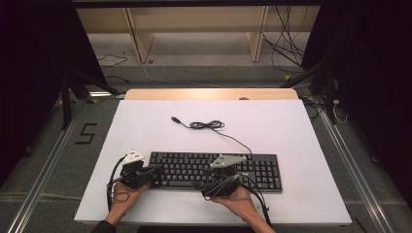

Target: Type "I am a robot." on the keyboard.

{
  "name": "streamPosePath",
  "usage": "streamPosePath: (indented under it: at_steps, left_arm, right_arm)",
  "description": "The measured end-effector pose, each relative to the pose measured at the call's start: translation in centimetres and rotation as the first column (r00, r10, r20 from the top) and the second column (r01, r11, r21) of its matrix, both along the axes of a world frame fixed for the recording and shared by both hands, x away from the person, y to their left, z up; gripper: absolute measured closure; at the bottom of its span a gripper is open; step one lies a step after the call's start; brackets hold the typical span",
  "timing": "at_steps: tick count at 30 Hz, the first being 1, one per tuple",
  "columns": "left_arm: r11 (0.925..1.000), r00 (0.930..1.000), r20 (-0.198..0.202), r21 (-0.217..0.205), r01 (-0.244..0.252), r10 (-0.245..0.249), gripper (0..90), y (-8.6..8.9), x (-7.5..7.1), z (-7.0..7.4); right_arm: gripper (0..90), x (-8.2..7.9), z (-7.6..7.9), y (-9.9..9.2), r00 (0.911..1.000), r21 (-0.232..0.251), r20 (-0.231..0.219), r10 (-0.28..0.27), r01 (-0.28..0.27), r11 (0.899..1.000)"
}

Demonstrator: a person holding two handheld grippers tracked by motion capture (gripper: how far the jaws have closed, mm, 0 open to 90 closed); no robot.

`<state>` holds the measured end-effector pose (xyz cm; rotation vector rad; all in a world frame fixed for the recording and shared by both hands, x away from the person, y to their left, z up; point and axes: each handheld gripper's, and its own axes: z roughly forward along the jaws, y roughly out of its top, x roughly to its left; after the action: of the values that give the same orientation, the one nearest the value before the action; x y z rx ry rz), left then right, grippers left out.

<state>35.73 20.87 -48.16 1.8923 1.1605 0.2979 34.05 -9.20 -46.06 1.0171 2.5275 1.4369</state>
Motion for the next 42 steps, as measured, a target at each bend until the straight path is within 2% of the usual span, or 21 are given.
streamPosePath:
  at_steps: [4,22,30,35,42]
  left_arm:
    - [0.9999,1.0,-0.008,0.015,0.003,-0.002,88.9,0.0,0.1,-0.1]
    - [0.9996,0.9994,-0.035,0.028,0.004,-0.003,89.1,-0.2,0.3,-0.6]
    - [0.9998,0.9994,-0.034,0.017,-0.004,0.004,88.8,-0.2,0.2,-0.5]
    - [0.9999,0.9997,-0.025,0.006,-0.01,0.01,82.9,0.0,0.1,-0.1]
    - [0.9987,1.0,0.004,-0.05,-0.004,0.004,68.5,0.4,-0.3,0.6]
  right_arm:
    - [36.9,-0.2,0.1,0.0,1.0,0.0,0.001,0.002,-0.002,1.0]
    - [35.7,-0.4,0.2,-0.2,0.9999,0.002,0.01,0.005,-0.005,1.0]
    - [35.7,-0.4,0.3,-0.2,0.9999,0.006,0.013,0.001,-0.001,1.0]
    - [35.4,-0.3,0.3,-0.3,0.9999,0.009,0.015,-0.002,0.001,1.0]
    - [35.3,-0.2,0.3,-0.4,0.9998,0.011,0.019,-0.009,0.008,1.0]
